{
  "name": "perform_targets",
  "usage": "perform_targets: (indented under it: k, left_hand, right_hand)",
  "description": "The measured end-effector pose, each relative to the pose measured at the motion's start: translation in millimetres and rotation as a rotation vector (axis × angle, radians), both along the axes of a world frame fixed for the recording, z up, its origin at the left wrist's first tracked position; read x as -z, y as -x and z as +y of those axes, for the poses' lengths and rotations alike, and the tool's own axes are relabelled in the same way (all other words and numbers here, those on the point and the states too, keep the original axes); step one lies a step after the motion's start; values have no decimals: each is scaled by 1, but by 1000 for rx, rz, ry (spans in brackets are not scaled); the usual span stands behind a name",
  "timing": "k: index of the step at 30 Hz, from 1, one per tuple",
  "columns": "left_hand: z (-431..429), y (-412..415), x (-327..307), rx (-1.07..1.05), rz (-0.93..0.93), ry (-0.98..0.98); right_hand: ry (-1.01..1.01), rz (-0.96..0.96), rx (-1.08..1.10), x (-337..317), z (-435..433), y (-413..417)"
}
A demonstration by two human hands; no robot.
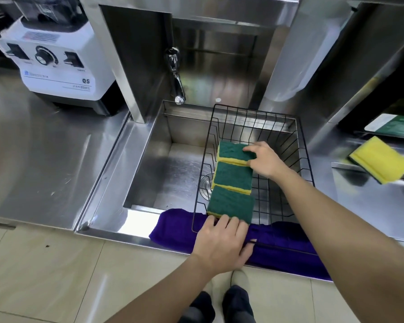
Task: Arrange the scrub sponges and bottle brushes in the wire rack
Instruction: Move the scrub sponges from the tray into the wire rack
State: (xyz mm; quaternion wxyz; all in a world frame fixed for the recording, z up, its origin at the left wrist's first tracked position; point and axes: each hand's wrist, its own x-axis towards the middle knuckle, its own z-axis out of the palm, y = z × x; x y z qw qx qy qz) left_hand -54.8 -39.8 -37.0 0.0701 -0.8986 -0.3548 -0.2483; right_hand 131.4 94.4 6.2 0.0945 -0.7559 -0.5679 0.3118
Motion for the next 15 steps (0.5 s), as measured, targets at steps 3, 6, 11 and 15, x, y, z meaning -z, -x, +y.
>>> perform_targets:
  k: [3,6,11,15]
  left_hand:
    - [3,5,2,-19,7,4]
    - [4,10,6,-31,15,9]
    - [1,3,2,-7,53,17]
    - [-5,-17,-3,21,87,20]
  right_hand:
    - [-50,-9,12,3,-1,2]
    - [-90,-5,36,2,-5,3]
    - [-199,-37,132,-10,-24,-24]
    - [-277,5,314,-14,-42,-51]
